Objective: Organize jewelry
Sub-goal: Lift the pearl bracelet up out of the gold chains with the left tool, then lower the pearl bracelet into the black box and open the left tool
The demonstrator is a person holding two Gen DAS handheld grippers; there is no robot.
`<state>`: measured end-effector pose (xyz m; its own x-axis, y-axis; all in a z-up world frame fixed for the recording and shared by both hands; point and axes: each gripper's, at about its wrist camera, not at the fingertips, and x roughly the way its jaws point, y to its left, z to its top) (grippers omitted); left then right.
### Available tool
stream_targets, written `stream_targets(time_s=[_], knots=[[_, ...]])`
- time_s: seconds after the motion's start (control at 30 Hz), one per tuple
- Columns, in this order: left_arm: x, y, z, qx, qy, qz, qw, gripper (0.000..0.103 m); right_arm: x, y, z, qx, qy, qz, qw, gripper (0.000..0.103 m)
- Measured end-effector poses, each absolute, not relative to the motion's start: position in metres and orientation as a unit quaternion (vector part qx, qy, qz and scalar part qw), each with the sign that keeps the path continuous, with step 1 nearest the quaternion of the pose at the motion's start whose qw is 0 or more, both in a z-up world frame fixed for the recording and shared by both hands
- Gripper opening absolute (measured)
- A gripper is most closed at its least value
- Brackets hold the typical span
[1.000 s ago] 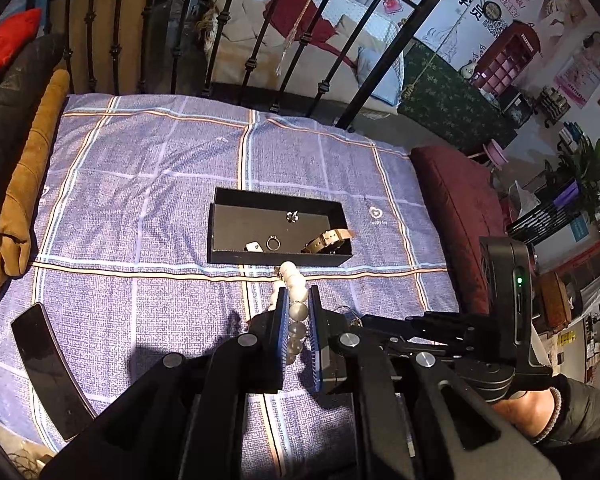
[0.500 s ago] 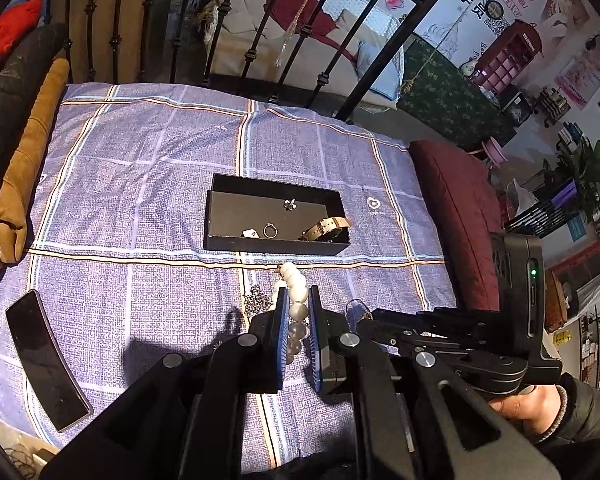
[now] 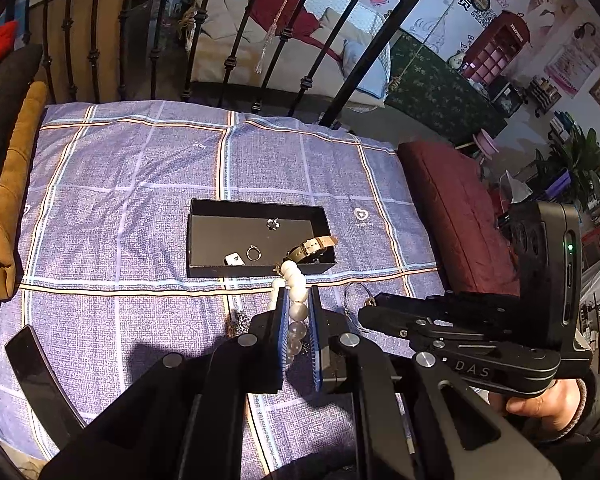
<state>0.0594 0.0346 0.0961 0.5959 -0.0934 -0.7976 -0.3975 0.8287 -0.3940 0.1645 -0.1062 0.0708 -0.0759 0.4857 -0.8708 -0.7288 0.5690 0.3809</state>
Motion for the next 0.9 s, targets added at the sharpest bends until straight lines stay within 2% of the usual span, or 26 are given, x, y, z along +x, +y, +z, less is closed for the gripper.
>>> stream_targets(time_s=[0.6, 0.9], knots=[[0.122, 0.066, 0.095, -0.272, 0.443, 0.073, 0.851, 0.009, 0.220, -0.058, 0.085, -0.099, 0.567, 0.455, 0.680, 0.025], [0.161, 0.079, 0.061, -0.264, 0.475, 0.076, 0.836, 0.009, 0.250, -0.035, 0.058, -0.116, 0.577, 0.438, 0.680, 0.025]])
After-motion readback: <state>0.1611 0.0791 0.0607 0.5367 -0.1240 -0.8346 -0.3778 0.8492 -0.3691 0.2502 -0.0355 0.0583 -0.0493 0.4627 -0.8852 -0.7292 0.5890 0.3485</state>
